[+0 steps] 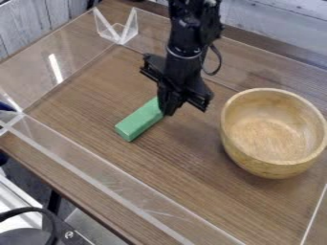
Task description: Remove the green block from inside the brown bowl and put it on the table
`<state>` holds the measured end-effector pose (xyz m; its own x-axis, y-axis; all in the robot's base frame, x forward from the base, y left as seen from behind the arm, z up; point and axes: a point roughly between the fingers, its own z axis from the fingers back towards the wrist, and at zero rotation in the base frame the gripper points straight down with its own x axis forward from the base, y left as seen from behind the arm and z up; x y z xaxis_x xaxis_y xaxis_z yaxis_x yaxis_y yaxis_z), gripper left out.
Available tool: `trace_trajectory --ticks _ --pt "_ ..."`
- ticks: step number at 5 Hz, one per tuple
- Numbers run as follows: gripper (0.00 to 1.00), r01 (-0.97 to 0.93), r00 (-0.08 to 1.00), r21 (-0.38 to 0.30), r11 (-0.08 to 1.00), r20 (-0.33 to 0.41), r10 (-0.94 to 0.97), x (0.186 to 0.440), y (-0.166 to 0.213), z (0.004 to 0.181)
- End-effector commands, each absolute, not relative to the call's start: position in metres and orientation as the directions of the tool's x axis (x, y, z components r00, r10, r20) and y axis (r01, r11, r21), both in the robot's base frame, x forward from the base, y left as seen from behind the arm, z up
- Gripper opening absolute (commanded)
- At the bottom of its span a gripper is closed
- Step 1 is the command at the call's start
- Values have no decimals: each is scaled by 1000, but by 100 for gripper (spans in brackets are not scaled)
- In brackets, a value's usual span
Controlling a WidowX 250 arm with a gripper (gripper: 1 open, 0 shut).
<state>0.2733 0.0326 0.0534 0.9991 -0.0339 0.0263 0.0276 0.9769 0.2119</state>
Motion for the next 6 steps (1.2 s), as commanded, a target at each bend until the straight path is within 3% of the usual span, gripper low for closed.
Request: trace_trajectory --ticks 1,2,4,6 --pt "0 20 994 231 973 97 -43 291 28 68" --pt "0 21 992 244 970 114 -50 297 22 69" --pt "0 87 992 228 970 71 -105 302 17 61" --pt "0 108 990 261 959 58 -127 289 25 49"
